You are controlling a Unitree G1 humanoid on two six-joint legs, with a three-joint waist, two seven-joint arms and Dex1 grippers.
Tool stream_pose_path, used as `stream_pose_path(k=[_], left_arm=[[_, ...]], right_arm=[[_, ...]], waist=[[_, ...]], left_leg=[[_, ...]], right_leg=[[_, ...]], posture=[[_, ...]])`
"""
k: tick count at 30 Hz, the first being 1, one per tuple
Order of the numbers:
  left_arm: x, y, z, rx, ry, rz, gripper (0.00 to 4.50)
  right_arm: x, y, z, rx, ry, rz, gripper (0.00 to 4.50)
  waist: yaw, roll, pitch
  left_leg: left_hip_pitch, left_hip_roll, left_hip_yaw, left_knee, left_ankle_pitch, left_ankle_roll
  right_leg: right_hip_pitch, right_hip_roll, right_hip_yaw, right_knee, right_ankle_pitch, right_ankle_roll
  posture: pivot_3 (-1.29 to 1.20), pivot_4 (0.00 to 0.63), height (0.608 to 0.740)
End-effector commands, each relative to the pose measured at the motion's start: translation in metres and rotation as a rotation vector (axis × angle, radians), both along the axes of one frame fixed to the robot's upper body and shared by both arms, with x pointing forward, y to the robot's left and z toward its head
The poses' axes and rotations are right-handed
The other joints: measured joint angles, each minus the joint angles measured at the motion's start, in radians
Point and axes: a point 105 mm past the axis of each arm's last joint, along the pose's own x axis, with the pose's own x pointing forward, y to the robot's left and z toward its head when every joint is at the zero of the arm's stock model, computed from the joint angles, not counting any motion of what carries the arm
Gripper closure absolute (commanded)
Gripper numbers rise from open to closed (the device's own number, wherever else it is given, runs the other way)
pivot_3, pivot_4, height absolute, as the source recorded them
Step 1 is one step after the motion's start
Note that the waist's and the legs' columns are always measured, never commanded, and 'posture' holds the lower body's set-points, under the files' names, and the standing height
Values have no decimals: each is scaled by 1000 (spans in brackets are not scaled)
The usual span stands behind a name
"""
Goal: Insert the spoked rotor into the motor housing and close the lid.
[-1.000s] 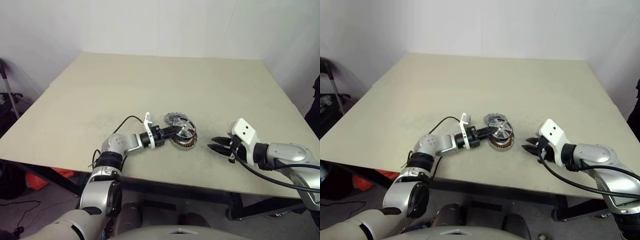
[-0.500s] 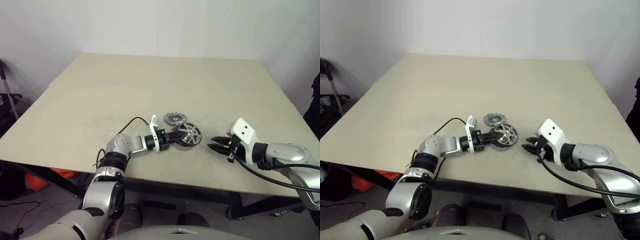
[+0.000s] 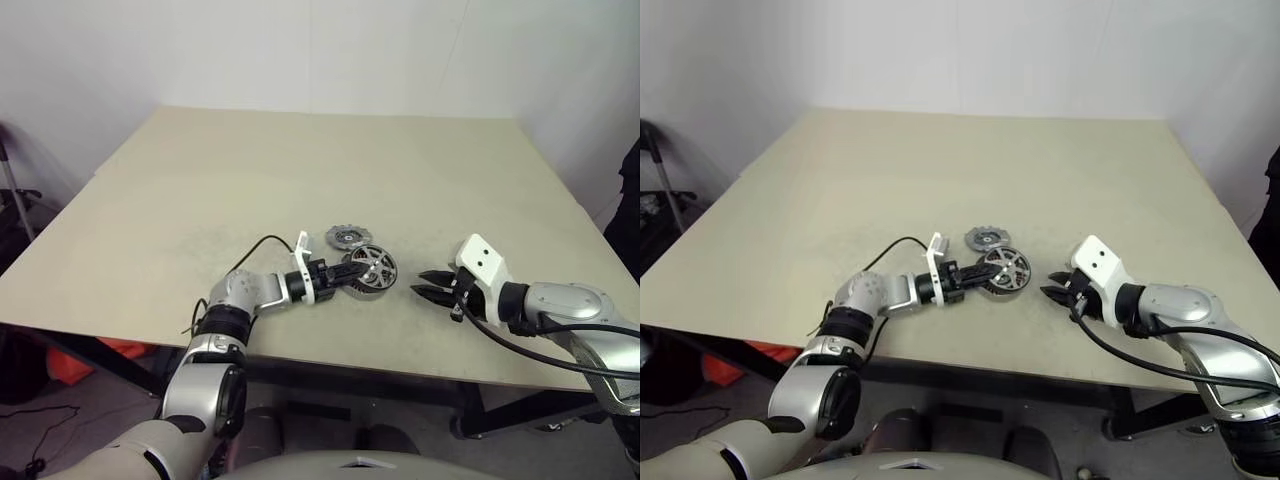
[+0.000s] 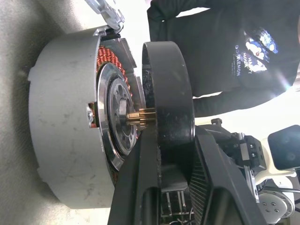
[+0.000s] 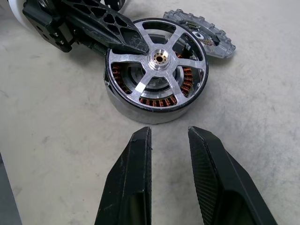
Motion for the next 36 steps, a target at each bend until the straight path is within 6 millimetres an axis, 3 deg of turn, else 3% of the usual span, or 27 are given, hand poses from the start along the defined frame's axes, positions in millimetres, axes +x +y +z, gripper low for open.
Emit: stream_pose_path(k=[1,2,7,16,28,36], left_arm=[[6,12,-1,23,-29,52,4084],[7,13,-1,23,-33,58,4084],[8,16,-2,29,-22,76,2509],[18,51,7,22,-59,171,2509],[6,53,7,15,-62,196,2509],[18,72,13,-5,-84,297,2509]], right_arm=[[3,3,9,0,-45,20,3240],[3,3,9,0,-46,21,3240],[2,2,8,-3,-48,21,3240],[5,2,8,-4,-57,20,3240],[13,9,6,1,-68,31,3240],[15,14,16,30,-99,45,3240]], waist=[[-1,0,0],[-1,0,0],[1,2,-1],[-14,2,-1],[-19,1,-1],[-24,1,-1]], left_leg=[[0,0,0,0,0,0],[0,0,0,0,0,0],[2,0,0,0,0,0],[5,1,0,-2,1,-2],[-1,0,0,-1,0,0],[0,0,0,-1,0,0]], right_leg=[[0,0,0,0,0,0],[0,0,0,0,0,0],[2,0,0,0,0,0],[2,1,0,0,0,0],[-1,0,-1,-1,0,0],[-1,0,-1,0,0,0]], posture=[[0,0,740],[0,0,740],[0,0,740],[0,0,740],[0,0,740],[0,0,740]])
